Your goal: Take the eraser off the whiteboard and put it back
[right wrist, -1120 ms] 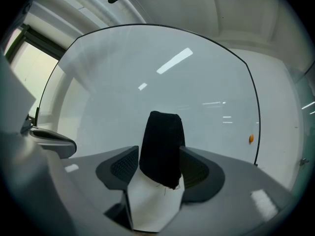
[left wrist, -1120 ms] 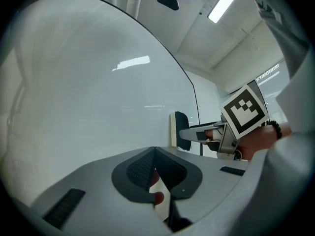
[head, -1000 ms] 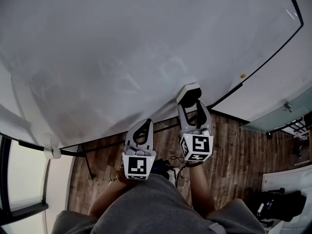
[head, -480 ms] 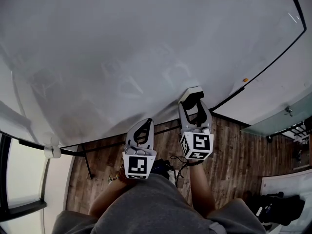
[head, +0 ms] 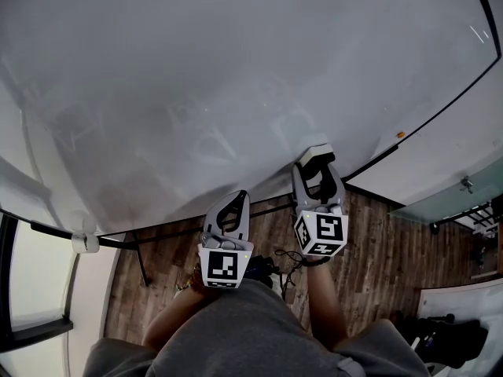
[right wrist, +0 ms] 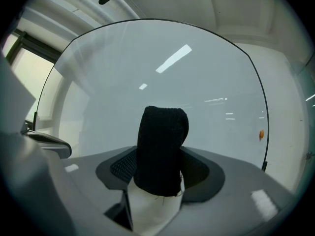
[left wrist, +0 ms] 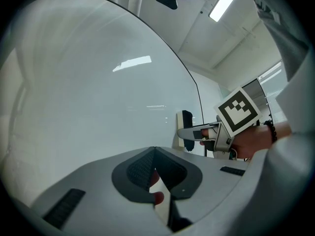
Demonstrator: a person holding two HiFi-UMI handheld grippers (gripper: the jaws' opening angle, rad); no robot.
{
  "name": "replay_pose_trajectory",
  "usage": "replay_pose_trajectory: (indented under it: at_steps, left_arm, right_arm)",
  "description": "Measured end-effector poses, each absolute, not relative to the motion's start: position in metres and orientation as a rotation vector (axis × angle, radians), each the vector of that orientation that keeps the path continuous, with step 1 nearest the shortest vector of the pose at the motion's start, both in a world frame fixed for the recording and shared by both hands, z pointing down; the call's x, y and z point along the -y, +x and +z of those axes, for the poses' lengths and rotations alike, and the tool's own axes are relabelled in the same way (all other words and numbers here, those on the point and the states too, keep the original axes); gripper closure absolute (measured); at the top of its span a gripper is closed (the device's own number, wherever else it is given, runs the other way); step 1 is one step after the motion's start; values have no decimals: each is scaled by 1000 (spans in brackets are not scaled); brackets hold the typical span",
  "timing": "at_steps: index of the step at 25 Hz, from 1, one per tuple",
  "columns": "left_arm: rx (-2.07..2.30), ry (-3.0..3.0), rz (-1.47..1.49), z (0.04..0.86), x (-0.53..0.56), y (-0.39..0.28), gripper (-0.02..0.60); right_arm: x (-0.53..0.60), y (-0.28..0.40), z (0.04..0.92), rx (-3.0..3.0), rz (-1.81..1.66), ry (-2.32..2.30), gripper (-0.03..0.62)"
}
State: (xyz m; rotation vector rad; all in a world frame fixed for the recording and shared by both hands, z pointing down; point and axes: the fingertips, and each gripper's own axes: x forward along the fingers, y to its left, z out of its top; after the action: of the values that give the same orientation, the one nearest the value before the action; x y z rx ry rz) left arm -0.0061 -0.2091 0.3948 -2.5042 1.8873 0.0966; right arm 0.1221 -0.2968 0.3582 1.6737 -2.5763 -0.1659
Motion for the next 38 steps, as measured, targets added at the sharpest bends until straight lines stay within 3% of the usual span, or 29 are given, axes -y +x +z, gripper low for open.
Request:
replay_pose_trajectory:
  at_steps: [38]
  left_arm:
    - [-1911, -2505, 102, 397, 200, -17, 574]
  right_arm:
    - [299, 123, 359, 2584, -135, 1697, 336]
